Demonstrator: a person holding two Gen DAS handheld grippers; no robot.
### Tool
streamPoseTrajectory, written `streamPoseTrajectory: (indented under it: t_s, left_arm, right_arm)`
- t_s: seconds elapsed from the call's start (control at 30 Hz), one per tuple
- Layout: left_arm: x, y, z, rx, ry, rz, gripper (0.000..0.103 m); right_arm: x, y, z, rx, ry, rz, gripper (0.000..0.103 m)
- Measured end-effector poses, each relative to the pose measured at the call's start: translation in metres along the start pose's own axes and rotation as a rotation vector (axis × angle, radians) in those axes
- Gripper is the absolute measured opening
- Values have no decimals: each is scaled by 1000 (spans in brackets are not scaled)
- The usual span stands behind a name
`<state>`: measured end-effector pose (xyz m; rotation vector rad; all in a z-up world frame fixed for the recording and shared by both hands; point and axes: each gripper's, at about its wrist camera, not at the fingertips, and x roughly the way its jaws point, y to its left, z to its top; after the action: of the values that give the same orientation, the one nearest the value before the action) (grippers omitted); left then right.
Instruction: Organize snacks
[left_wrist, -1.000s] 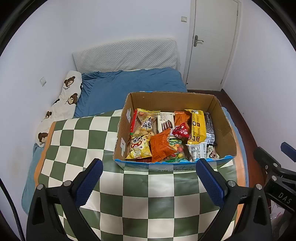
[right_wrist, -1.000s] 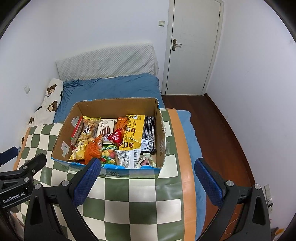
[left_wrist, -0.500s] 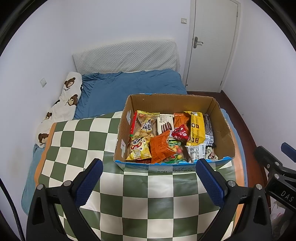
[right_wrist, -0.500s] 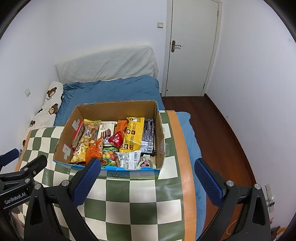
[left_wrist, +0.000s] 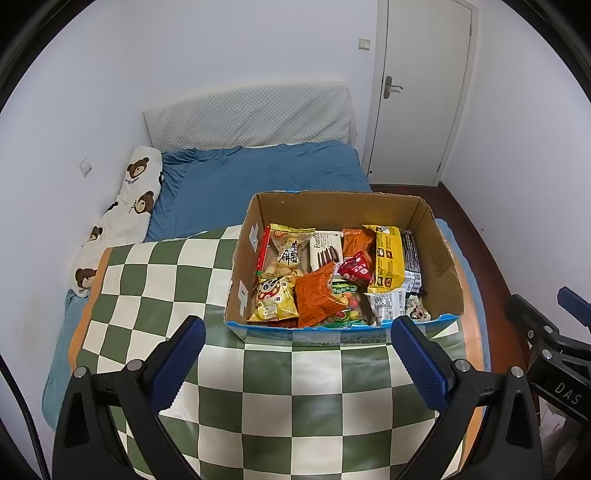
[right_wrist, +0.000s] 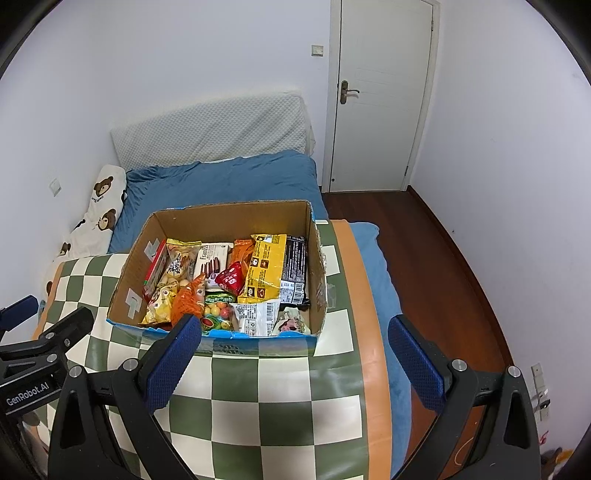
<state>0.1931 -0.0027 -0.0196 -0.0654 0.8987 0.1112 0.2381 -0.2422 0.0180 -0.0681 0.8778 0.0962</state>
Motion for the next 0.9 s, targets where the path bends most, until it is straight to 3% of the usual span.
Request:
streamPoseTrajectory:
  t_s: [0.9]
  left_arm:
    - [-5,0,1,1,-14,0,103]
  right_arm:
    - [-20,2,-1,-6,-11,19,103]
